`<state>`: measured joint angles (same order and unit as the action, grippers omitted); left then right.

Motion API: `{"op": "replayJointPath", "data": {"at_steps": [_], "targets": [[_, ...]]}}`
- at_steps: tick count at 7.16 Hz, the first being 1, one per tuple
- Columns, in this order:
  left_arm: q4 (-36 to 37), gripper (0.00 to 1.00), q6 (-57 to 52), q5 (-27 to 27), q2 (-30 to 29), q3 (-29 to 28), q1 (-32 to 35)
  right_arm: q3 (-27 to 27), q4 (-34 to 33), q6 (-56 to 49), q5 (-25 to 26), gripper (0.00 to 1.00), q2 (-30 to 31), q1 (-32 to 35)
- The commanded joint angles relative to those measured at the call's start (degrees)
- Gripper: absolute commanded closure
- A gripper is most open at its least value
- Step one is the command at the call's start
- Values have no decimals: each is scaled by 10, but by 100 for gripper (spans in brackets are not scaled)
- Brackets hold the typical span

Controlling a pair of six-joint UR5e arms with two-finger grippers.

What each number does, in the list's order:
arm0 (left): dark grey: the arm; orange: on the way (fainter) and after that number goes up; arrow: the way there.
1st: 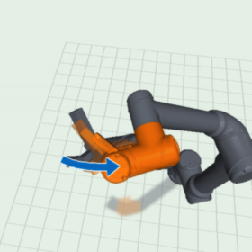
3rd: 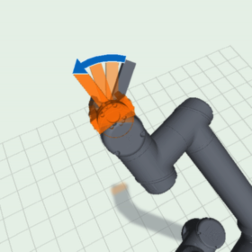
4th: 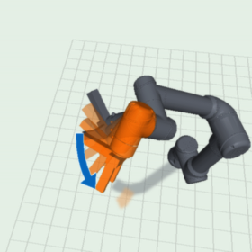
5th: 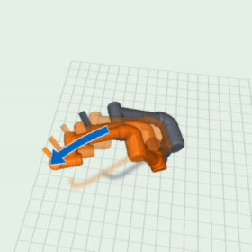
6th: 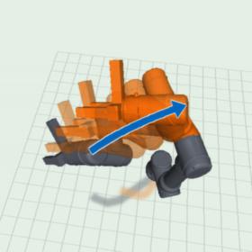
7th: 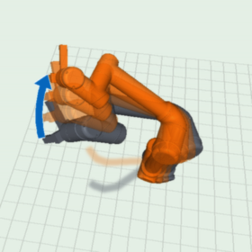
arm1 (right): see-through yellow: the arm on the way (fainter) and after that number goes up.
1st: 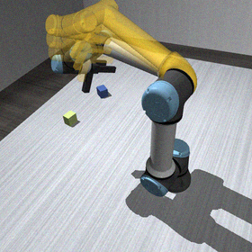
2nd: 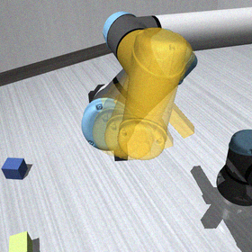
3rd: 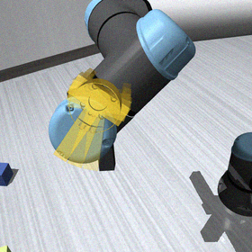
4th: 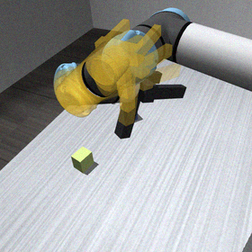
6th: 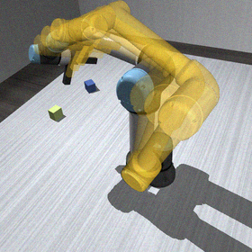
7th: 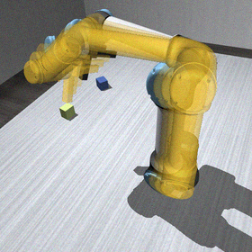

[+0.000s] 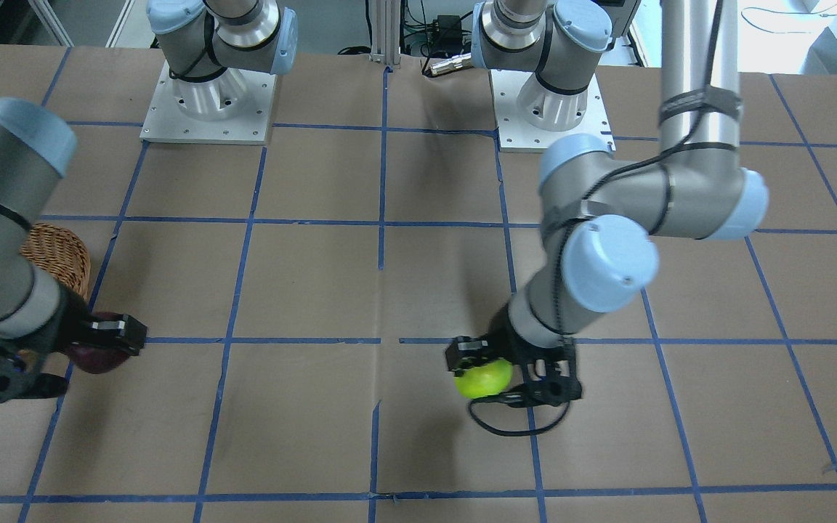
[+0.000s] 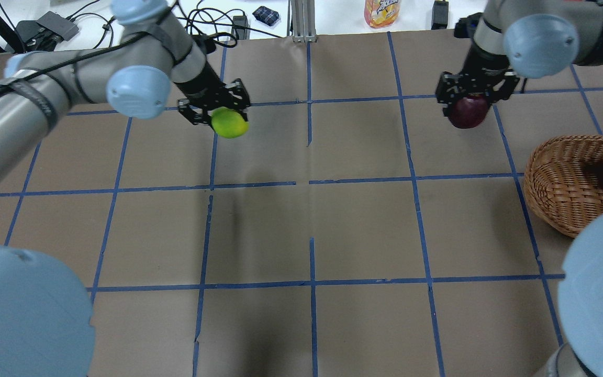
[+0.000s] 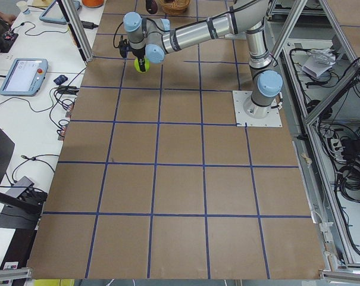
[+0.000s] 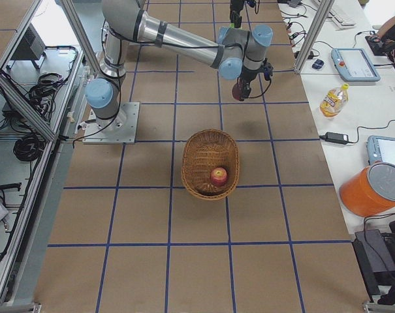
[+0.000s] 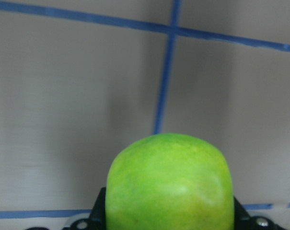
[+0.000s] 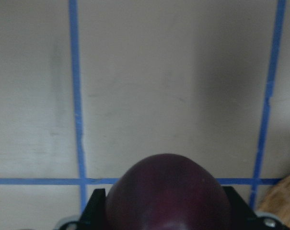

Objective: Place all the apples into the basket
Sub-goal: 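Drop purple apple in basket with right gripper while left sets green apple center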

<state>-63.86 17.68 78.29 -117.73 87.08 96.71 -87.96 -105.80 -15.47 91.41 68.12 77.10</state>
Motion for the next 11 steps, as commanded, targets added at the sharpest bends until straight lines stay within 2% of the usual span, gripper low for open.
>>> {"op": "replayJointPath", "data": {"at_steps": [1,2,3,4,5,6,8,9,10,11], "targets": [[48,99,103,58,-31,1,116,-72,-59,-224,2,50,36,-152],[69,99,98,95,-39,2,140,-102,-95,-260,-26,46,37,-211],[70,97,97,100,-41,5,143,-137,-156,-319,-34,44,33,-242],[71,87,97,100,-51,4,144,-172,-218,-330,-34,39,29,-253],[71,81,97,100,-65,4,144,-191,-249,-333,-33,25,19,-254],[71,59,101,100,-72,4,146,-192,-251,-333,-27,0,14,-254],[72,0,97,100,-72,5,149,-192,-238,-330,-25,0,19,-253],[72,0,95,95,-58,5,145,-189,-197,-332,-25,0,31,-253],[62,0,91,93,-39,-8,137,-174,-103,-325,-24,0,73,-248],[47,0,91,92,-17,-9,125,-168,-49,-305,-31,0,109,-228]]}}
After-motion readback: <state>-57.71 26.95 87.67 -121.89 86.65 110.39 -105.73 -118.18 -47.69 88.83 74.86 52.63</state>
